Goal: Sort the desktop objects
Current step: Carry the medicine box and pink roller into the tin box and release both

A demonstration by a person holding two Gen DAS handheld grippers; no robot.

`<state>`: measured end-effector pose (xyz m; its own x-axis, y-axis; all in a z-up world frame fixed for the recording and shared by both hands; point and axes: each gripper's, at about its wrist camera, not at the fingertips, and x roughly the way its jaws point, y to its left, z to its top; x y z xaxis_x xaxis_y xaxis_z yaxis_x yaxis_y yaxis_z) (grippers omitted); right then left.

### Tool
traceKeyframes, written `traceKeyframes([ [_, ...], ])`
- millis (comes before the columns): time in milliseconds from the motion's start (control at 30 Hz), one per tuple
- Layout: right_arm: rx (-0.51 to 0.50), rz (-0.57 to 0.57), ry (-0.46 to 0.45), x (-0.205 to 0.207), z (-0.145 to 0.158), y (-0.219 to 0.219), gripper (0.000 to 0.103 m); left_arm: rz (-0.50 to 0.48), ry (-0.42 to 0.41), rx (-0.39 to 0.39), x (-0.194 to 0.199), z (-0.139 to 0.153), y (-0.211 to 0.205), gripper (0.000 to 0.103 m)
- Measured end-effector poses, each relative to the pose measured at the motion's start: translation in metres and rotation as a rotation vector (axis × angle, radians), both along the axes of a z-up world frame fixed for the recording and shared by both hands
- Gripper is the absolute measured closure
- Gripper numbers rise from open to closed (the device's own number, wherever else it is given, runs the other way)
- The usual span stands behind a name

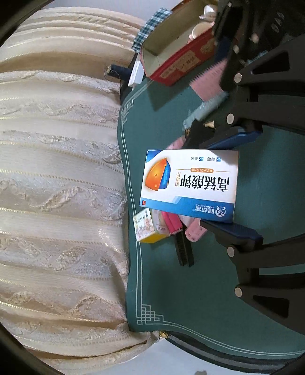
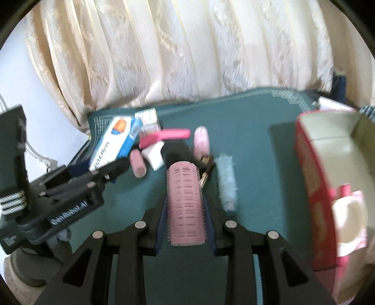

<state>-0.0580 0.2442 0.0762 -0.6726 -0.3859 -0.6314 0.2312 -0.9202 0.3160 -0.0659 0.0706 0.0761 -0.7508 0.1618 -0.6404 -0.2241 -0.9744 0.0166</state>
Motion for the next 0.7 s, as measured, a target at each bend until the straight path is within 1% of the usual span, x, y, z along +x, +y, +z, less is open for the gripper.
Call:
traceKeyframes([
  [133,-0.007,-0.088,0.054,0.018,0.021,0.030,0.071,-0.044,0.015,0.011,0.009,0.009,0.016,0.046],
  [267,-0.014,-0.202,0.082,0.035,0.032,0.069,0.071,-0.099,0.019,0.024,0.016,0.014,0.036,0.046],
  [433,-0.003,-0.335,0.096,0.053,0.035,0.117,0.071,-0.165,0.013,0.046,0.024,0.017,0.063,0.046],
  [633,0.016,-0.456,0.096,0.063,0.034,0.160,0.071,-0.257,0.024,0.046,0.034,0.025,0.102,0.046],
  [700,0.021,-0.481,0.097,0.066,0.033,0.169,0.071,-0.292,0.027,0.049,0.036,0.029,0.115,0.046],
])
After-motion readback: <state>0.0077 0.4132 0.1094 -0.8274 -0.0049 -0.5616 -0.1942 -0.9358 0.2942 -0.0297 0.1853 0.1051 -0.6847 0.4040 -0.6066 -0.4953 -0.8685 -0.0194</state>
